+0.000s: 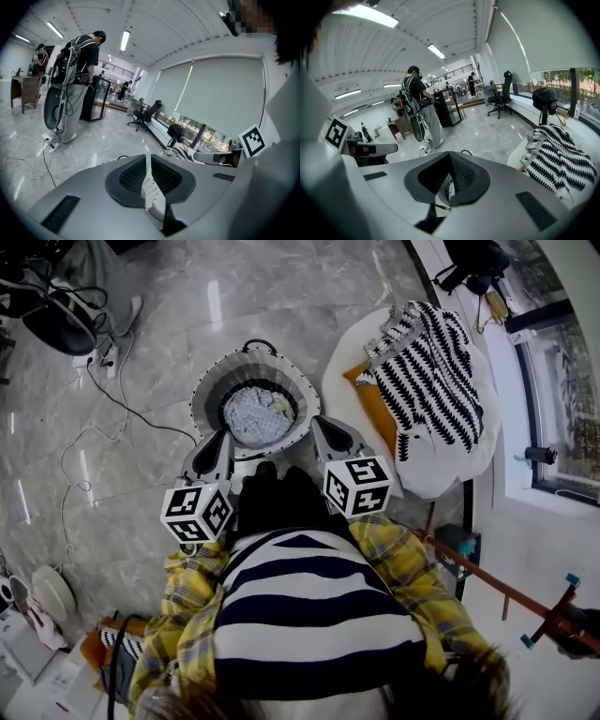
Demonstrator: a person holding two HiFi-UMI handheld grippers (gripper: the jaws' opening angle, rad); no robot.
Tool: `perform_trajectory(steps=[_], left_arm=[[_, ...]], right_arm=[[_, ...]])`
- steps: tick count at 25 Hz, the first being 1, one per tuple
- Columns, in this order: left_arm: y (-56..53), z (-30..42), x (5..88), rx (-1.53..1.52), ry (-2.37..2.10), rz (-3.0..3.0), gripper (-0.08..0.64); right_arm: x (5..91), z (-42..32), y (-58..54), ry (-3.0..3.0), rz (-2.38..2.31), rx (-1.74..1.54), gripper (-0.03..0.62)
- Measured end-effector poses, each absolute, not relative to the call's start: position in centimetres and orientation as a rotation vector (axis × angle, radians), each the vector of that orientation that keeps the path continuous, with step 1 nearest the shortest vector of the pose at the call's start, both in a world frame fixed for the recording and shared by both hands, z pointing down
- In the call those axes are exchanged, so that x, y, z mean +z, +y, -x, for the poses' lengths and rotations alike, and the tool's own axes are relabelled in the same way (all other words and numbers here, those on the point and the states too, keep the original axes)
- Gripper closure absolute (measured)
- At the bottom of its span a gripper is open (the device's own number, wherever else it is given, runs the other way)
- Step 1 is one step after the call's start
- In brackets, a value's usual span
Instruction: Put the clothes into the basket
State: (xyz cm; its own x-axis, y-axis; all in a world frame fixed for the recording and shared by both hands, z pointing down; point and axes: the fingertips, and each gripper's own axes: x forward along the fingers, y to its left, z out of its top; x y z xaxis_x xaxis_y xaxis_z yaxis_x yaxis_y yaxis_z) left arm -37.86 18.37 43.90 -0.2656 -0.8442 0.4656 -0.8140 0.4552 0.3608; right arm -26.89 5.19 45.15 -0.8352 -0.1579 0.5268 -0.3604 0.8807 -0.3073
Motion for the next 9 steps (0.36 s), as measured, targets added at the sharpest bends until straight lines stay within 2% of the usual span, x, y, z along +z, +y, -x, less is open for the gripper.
perform_trajectory(steps=[9], left_arm=[[18.28, 37.67, 44.91, -0.061, -2.09, -1.347, 0.515]], right_arm=[[45.04, 27.17, 4.74, -2.552, -0.381, 0.535, 0.566]])
